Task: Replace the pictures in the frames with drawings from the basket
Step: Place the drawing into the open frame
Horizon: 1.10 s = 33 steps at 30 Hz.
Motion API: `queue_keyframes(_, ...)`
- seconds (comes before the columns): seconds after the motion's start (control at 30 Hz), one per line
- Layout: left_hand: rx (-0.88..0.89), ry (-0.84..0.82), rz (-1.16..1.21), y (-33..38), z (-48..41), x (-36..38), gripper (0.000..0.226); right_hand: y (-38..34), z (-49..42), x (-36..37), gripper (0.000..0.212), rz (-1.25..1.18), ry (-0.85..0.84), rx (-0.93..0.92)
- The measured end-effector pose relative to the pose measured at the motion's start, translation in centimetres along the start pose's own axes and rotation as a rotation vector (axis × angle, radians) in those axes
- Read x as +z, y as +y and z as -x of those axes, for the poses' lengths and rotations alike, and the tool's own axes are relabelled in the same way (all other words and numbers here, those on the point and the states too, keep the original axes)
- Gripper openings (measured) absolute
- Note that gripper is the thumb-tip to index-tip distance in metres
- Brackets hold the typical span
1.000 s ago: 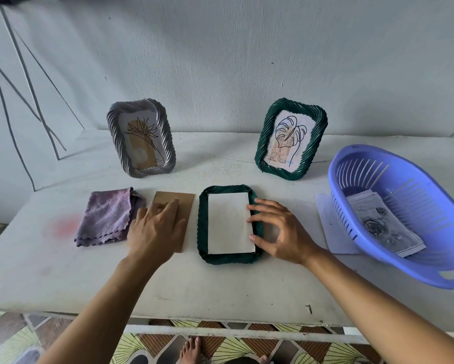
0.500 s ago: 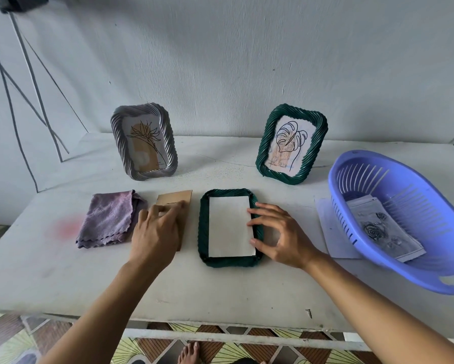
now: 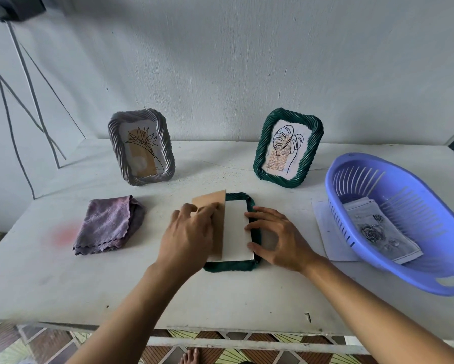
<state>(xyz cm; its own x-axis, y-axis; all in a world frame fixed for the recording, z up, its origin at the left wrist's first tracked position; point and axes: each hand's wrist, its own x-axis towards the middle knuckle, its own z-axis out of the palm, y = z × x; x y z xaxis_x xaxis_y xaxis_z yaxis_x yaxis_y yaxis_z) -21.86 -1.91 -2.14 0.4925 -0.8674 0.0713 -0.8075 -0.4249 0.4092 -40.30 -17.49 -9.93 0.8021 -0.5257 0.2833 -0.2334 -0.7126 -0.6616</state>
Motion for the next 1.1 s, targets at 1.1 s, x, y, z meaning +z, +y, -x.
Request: queue_keyframes(1.1, 0.312, -0.324, -0.096, -5.9, 1.4, 1.6, 0.077, 0.3, -0.2, 0.1, 0.027, 0.004, 0.026, -0.047)
